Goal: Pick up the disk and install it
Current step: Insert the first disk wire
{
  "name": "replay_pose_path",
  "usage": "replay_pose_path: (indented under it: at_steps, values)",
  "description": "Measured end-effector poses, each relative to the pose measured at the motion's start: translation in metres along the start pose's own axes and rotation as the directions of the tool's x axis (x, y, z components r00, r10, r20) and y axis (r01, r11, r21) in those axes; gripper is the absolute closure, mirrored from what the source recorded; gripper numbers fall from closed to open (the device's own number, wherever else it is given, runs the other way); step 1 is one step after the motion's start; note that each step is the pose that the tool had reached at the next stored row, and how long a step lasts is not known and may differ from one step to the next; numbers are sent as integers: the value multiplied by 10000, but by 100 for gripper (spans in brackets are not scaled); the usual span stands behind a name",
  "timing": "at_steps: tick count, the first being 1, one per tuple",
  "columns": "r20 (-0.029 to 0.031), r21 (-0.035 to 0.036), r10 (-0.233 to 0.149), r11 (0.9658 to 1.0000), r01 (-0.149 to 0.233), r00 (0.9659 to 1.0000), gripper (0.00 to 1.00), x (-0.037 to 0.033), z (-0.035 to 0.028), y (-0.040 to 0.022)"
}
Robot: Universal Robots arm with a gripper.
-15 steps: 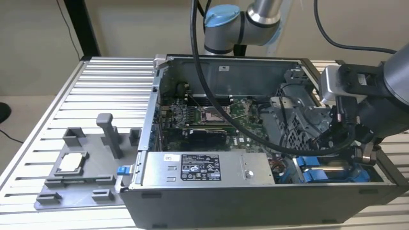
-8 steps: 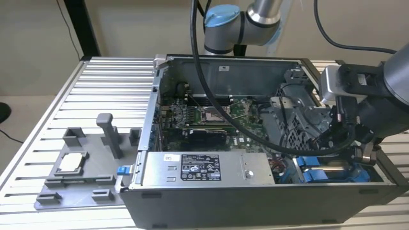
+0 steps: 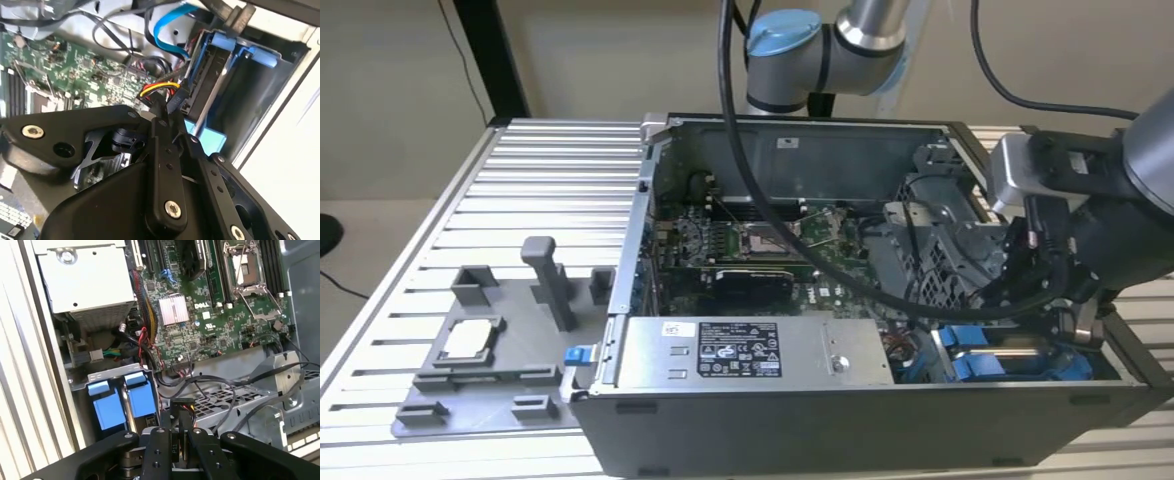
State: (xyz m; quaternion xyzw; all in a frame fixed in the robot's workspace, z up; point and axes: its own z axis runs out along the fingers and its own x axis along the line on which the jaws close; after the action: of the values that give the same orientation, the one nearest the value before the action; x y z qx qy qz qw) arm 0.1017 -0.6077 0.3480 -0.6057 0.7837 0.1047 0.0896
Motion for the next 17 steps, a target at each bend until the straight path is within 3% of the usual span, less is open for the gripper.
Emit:
replay_pose_path:
  at_steps: [1,2,4,6,7,10,12,16,17]
  values:
    - [-46,-1,-43,10000,43,10000,100,-3,2,1]
    - [-151,10,-87,10000,88,9998,100,-3,1,1]
    - [-481,55,-162,9998,165,9987,100,-4,1,0]
    - [-766,49,-209,9998,214,9968,100,-5,1,-1]
    - [-874,16,-222,9997,225,9959,100,-5,1,-1]
    - [-1156,-220,-180,9996,156,9931,100,-32,9,7]
    - [-1280,-232,-170,9996,141,9916,100,-97,28,25]
    - [-1359,-223,-168,9997,139,9906,100,-177,51,32]
    - [-1375,-272,-160,9996,124,9904,100,-179,52,19]
